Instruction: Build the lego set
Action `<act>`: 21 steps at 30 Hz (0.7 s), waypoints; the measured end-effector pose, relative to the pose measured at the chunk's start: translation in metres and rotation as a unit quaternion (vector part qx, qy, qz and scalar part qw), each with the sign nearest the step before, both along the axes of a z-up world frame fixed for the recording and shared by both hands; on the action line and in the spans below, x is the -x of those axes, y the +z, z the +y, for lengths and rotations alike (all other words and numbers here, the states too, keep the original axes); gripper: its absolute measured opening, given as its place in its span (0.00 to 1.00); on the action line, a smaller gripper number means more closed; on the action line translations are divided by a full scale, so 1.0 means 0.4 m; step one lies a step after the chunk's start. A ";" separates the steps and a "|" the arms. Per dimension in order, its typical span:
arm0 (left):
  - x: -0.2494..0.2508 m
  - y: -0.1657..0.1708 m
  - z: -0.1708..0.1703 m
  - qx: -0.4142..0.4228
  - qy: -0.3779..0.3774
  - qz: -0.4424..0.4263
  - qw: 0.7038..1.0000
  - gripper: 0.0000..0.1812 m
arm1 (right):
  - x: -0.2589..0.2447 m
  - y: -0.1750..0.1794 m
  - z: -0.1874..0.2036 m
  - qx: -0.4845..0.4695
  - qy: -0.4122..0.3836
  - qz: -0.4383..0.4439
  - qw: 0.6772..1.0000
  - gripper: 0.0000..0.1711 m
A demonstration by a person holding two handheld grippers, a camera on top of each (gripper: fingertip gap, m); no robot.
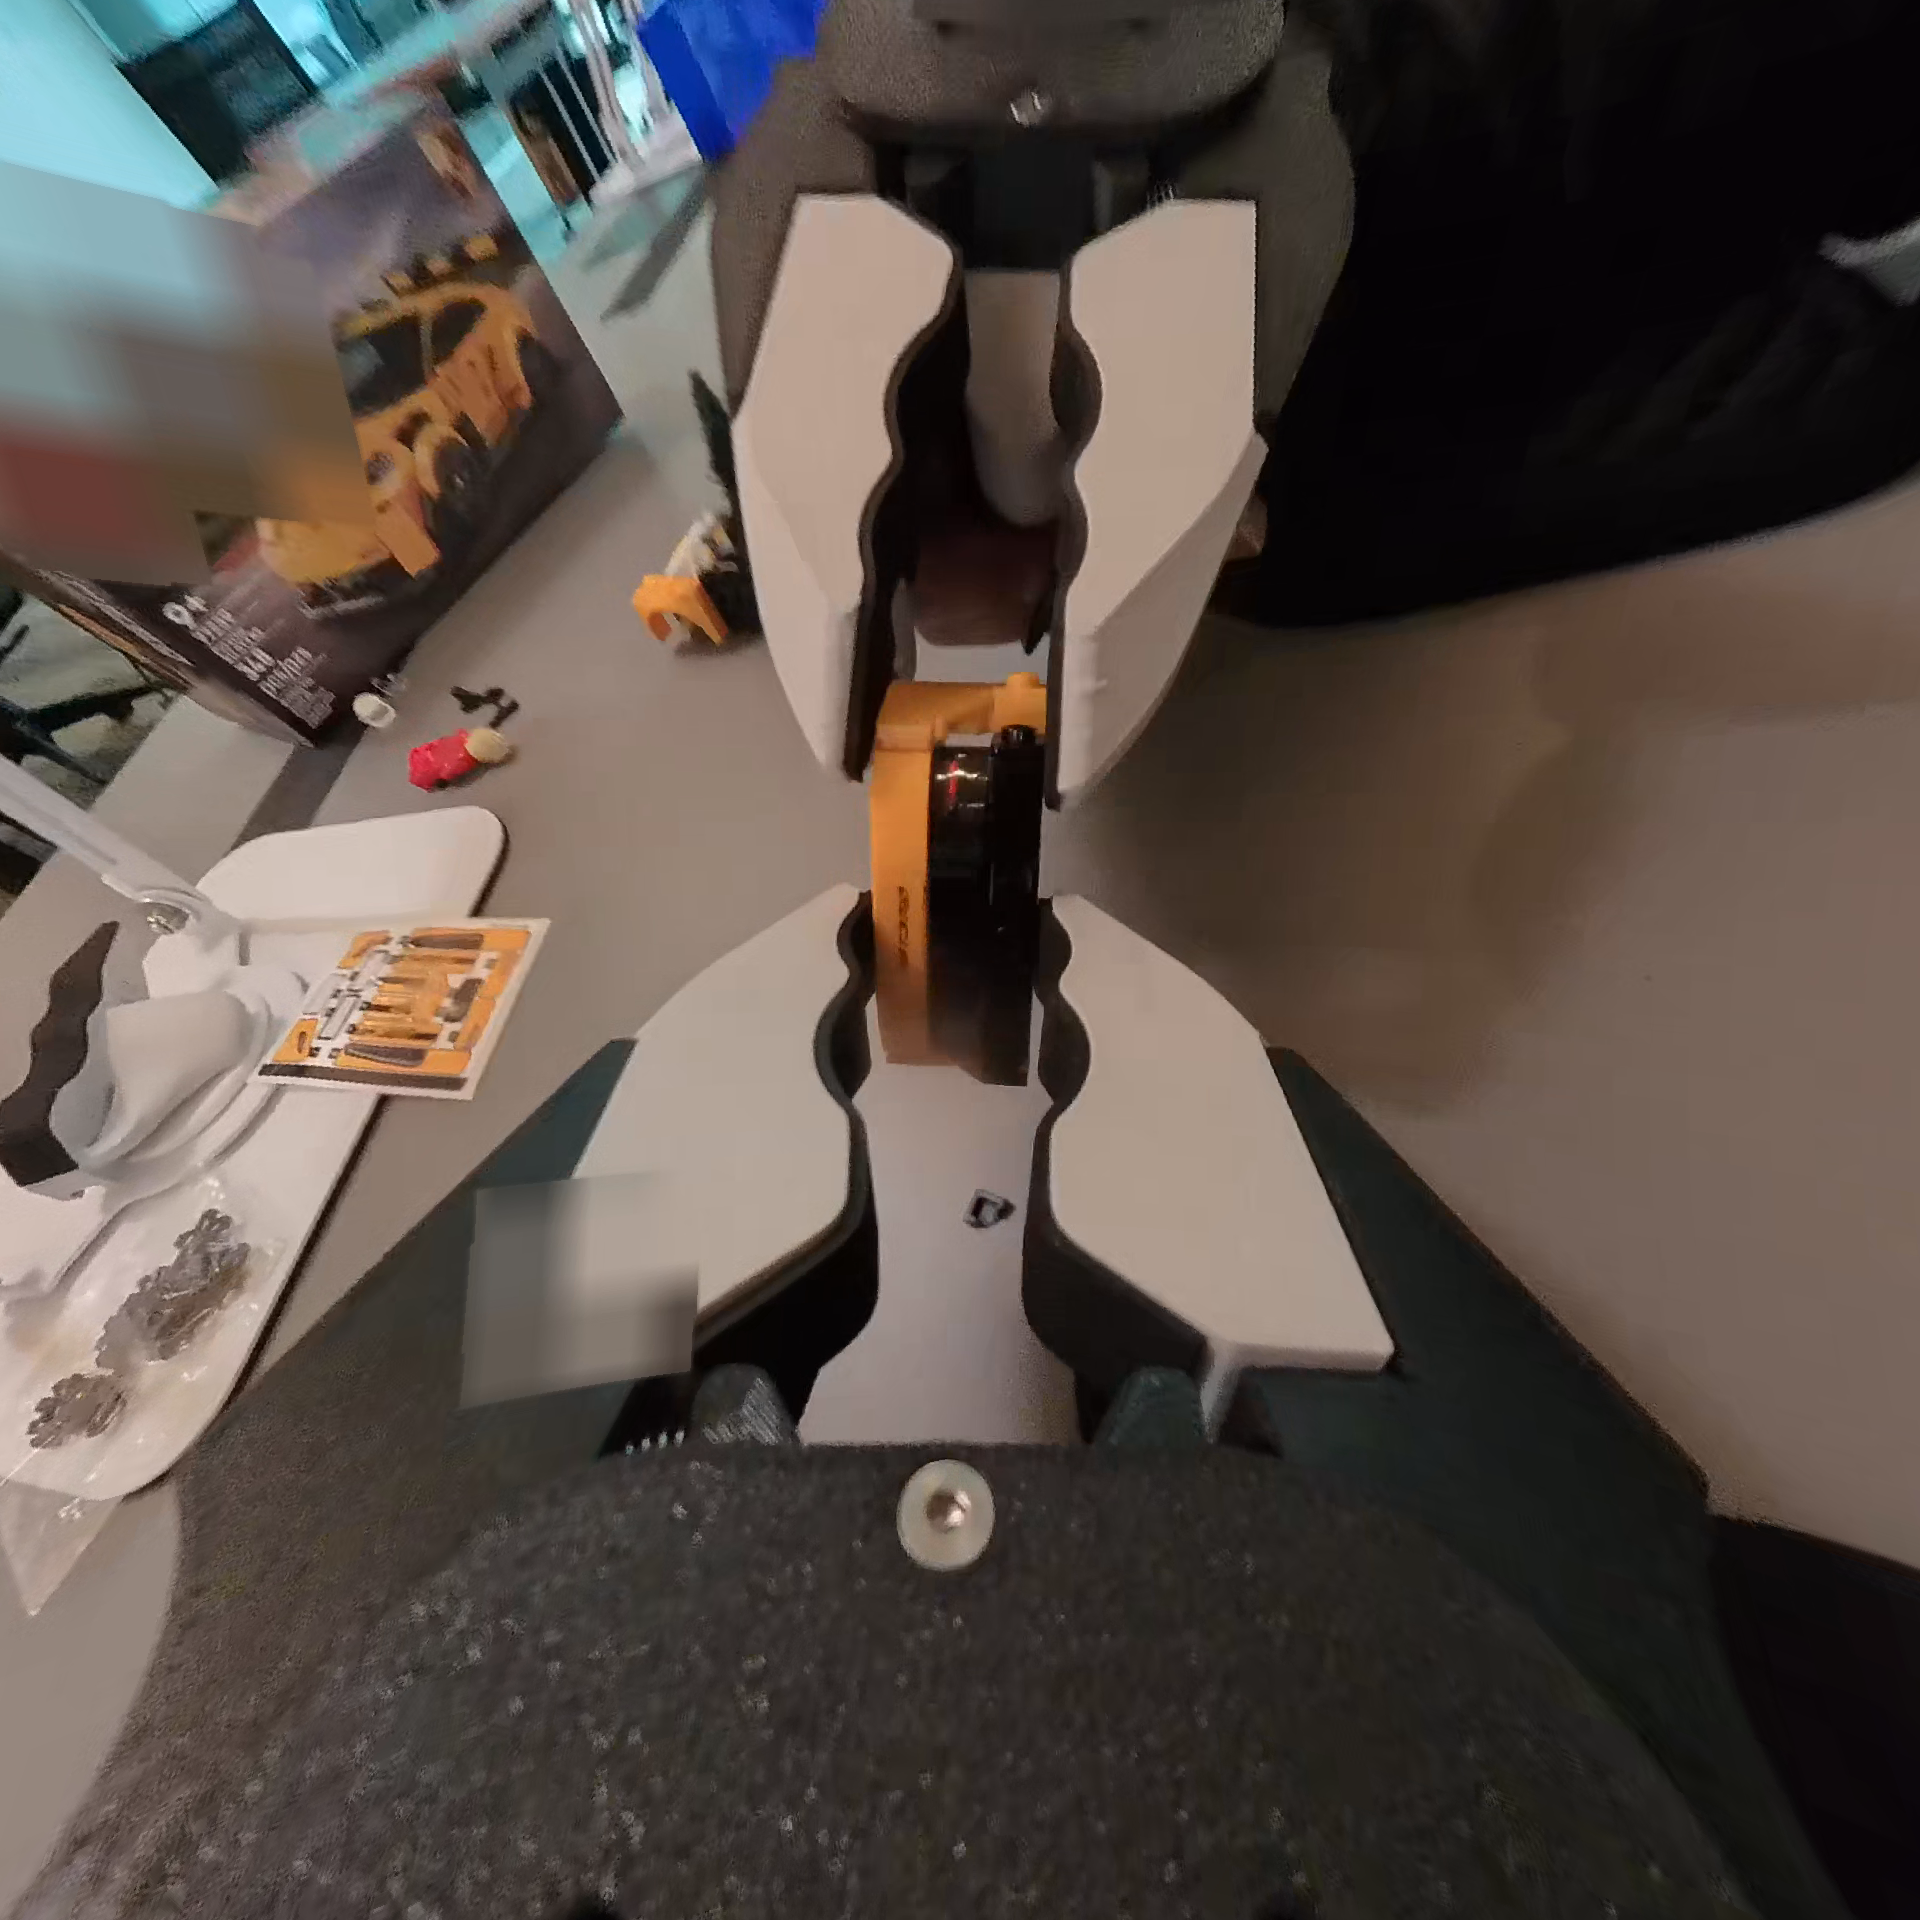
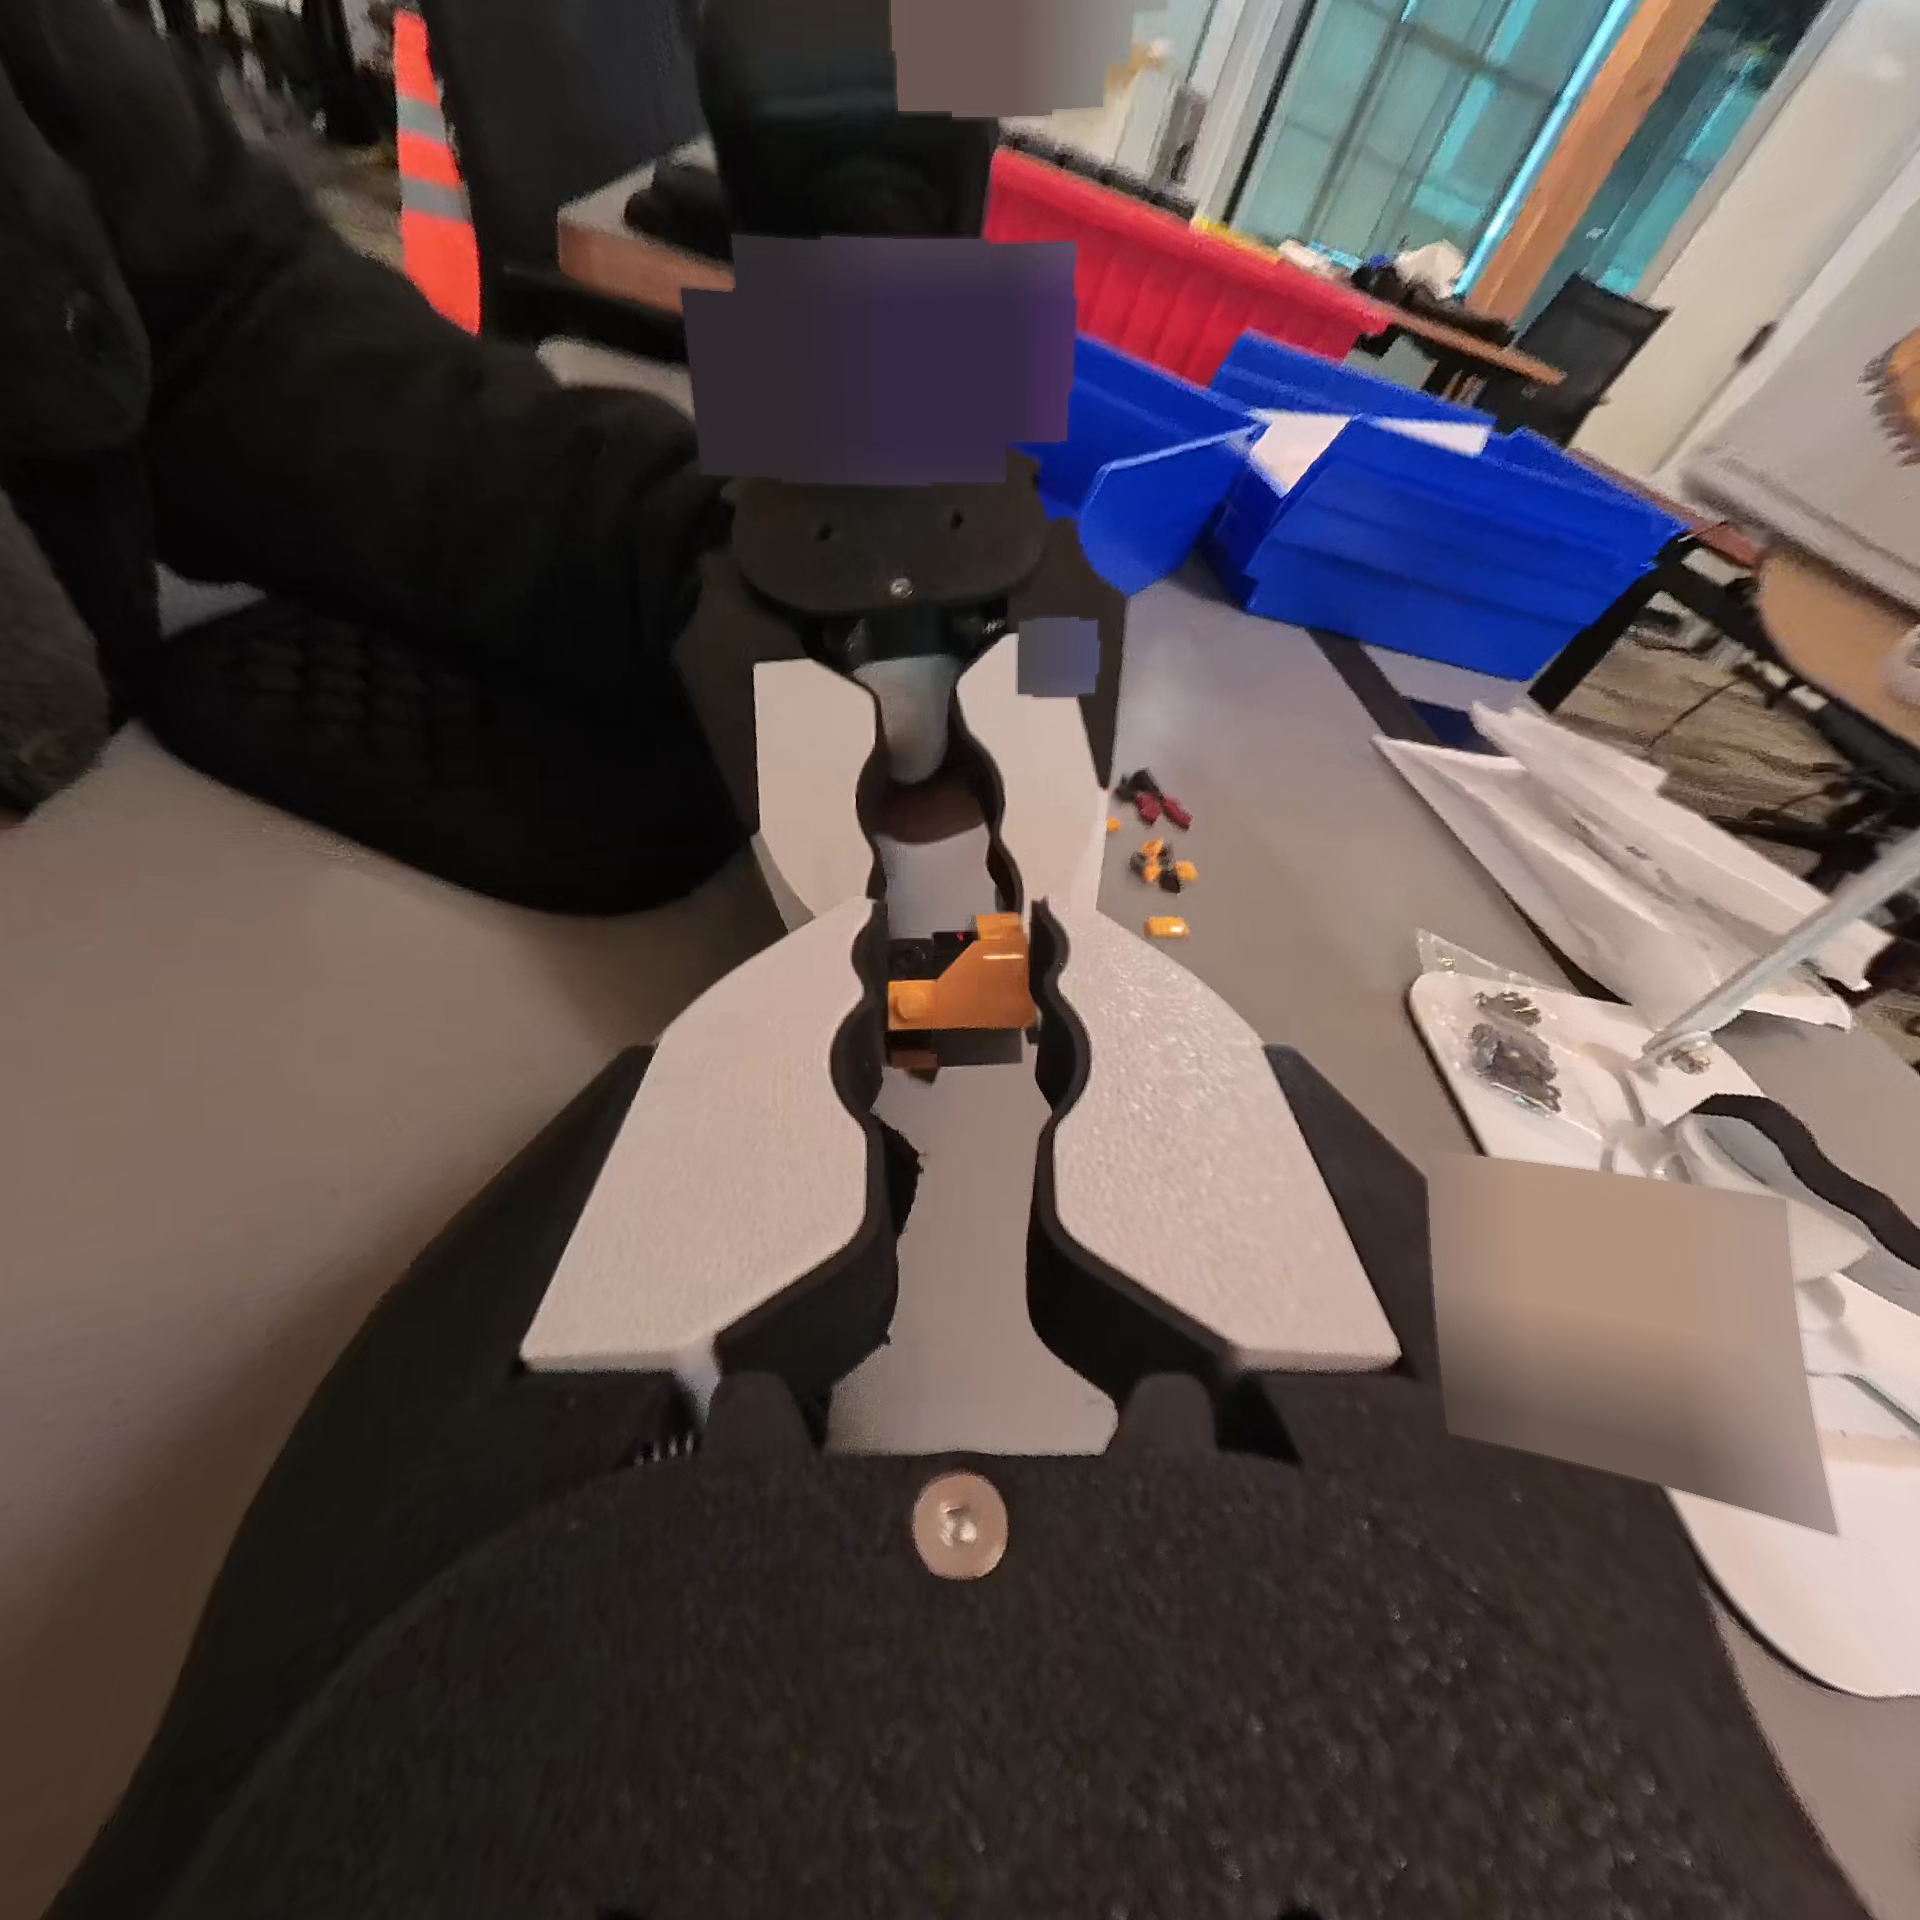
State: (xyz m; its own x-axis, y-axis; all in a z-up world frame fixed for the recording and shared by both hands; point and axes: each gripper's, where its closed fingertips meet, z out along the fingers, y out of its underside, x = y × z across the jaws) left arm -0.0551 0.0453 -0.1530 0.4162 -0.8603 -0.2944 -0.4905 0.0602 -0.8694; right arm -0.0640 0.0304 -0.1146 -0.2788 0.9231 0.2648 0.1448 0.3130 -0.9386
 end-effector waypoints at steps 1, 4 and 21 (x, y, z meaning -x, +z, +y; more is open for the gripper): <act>0.003 0.015 0.003 -0.004 0.003 -0.019 1.000 0.16 | 0.000 0.012 0.008 0.009 -0.007 0.011 1.000 0.15; 0.010 0.053 0.007 -0.013 0.005 -0.070 0.997 0.16 | -0.002 0.027 0.022 0.033 -0.016 0.025 0.999 0.19; -0.018 0.059 -0.019 -0.012 -0.028 -0.080 0.996 0.16 | 0.003 0.014 -0.014 0.018 0.010 0.016 1.000 0.15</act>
